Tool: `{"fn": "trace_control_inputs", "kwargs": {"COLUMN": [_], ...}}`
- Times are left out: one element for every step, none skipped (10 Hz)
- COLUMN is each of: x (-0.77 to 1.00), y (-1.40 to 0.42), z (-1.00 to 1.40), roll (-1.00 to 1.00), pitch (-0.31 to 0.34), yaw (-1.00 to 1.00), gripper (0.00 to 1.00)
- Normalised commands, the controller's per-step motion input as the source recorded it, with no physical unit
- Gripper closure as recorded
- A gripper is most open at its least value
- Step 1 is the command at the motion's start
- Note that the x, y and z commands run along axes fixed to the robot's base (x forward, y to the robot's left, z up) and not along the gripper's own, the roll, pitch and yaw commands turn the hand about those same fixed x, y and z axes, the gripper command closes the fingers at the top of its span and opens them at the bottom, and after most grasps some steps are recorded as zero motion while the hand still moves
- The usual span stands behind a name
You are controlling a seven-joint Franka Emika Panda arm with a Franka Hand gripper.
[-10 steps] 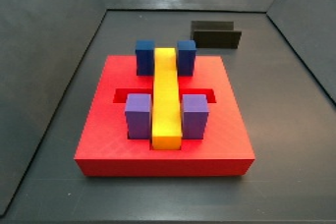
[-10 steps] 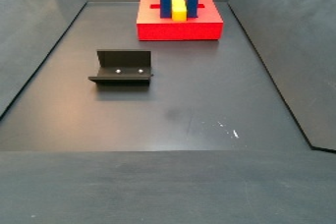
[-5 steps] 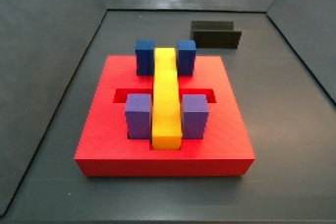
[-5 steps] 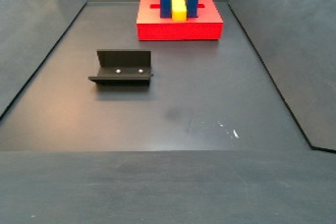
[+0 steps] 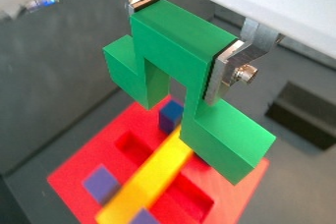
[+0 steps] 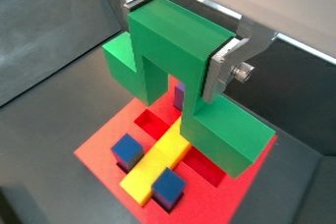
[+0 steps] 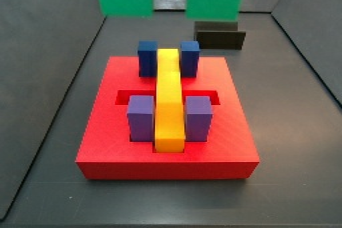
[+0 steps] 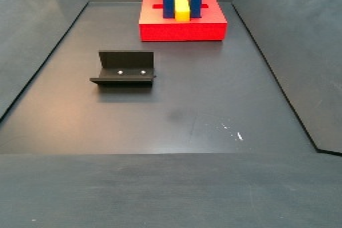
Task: Pick up the green object. Move up. Move to above the board. Insert the green object.
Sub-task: Insert the green object.
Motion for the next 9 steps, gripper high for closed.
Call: {"fn": "trace_control_inputs", "kwargs": {"x": [0.48, 0.45, 0.42, 0.19, 0.00, -0.10, -0.34, -0.46, -0.05], "y": [-0.30, -0.29, -0.22, -0.06, 0.00, 0.03, 0.00, 0.00, -0.02], "z": [-0.99, -0.95, -0.75, -0.73, -0.68, -0.40, -0.16, -0.02, -0.01], "roll": [0.05, 0.09, 0.17, 0.20, 0.18, 0.11, 0.06, 0.01, 0.00], "pitch": [-0.116, -0.099, -0.006, 0.000, -0.016, -0.001, -0.094, -0.220, -0.119], "yaw": [0.00, 0.00, 0.00, 0.00, 0.00, -0.05, 0.00, 0.09, 0.22], "gripper": [1.00, 1.00, 1.00, 1.00, 1.00, 1.00, 1.00, 1.00, 1.00]}}
